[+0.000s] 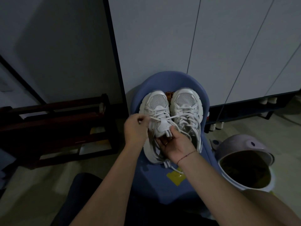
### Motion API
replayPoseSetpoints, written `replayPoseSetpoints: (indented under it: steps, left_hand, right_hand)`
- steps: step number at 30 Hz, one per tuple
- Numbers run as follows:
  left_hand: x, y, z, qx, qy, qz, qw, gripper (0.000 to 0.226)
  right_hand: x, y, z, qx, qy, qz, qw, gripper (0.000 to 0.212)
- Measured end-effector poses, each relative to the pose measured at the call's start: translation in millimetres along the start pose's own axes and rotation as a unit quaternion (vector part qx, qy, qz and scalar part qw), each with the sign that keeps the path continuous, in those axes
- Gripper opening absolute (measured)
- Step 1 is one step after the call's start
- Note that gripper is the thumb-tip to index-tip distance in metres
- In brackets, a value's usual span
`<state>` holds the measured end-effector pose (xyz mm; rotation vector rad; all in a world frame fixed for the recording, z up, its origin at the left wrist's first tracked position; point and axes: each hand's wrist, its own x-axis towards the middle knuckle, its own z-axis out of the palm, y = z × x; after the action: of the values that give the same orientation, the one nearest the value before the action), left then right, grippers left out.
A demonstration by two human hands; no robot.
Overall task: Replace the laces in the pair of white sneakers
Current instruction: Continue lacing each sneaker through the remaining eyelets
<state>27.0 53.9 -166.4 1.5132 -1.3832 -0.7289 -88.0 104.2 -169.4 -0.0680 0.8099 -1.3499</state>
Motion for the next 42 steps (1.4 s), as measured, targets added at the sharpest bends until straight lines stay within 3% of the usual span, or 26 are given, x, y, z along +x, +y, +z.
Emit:
replayPoseSetpoints:
  steps: [2,4,6,10,17,19,22,24,26,30,32,38,42]
  left_hand:
    - [7.5,-8.8,-11.1,-0.063,0.108,-0.082,0.989,0.010]
    - [10.8,-12.4,-20.4,-0.114,0.155,-0.125,0.973,0.006]
    - [8.8,-7.4,-20.4,-0.094,0.106,-0.089,0.986,0.002]
    - [-5.3,5.0,-4.3,-0.032,-0.081,0.047,0.995,0.007]
    - [-5.4,4.5,9.6,0.000,-0.115,0.058,0.992,0.007]
    - [-3.1,3.3,8.4,0.009,-0.082,0.043,0.996,0.007]
    - [6.9,-5.4,-4.9,-0.062,0.073,-0.071,0.993,0.013]
    - [12.6,-10.7,-15.6,-0.121,0.132,-0.129,0.975,0.016]
    - [13.1,-8.8,-16.0,-0.103,0.090,-0.103,0.985,0.018]
    - [-1.6,5.8,-2.6,-0.038,-0.087,0.008,0.995,0.016]
    - [-4.7,3.5,3.7,-0.026,-0.111,0.037,0.993,0.012]
    - [-3.4,3.1,3.5,-0.042,-0.047,0.037,0.997,0.033]
    - [0.2,-0.4,-4.3,-0.131,0.079,-0.071,0.986,0.038]
  right_hand:
    - [-0.2,-0.2,-0.4,0.002,0.002,-0.001,1.000,0.018]
    - [-0.7,-0.4,-0.7,0.000,0.002,0.000,1.000,0.019]
    - [0.0,-0.1,-0.9,-0.001,0.003,-0.001,1.000,0.019]
    - [-0.8,0.5,1.1,-0.006,-0.005,-0.001,1.000,0.023]
    - [-1.8,-0.5,0.3,0.006,-0.008,0.007,1.000,0.025]
    - [-1.0,-0.3,-0.2,0.001,-0.006,0.006,1.000,0.023]
    - [-0.7,-0.6,-1.4,0.001,0.002,0.002,1.000,0.017]
    - [-1.2,-1.1,-1.6,-0.004,0.004,0.000,1.000,0.016]
    - [-1.0,-1.2,-1.0,-0.005,0.007,0.000,1.000,0.015]
    - [-0.6,-0.6,1.3,0.002,0.002,0.001,1.000,0.020]
    - [-0.6,-0.6,0.7,0.000,-0.002,0.000,1.000,0.023]
    - [0.8,-1.8,-0.8,-0.002,0.001,0.001,1.000,0.020]
    - [3.0,-2.0,-2.2,-0.009,0.004,0.002,1.000,0.019]
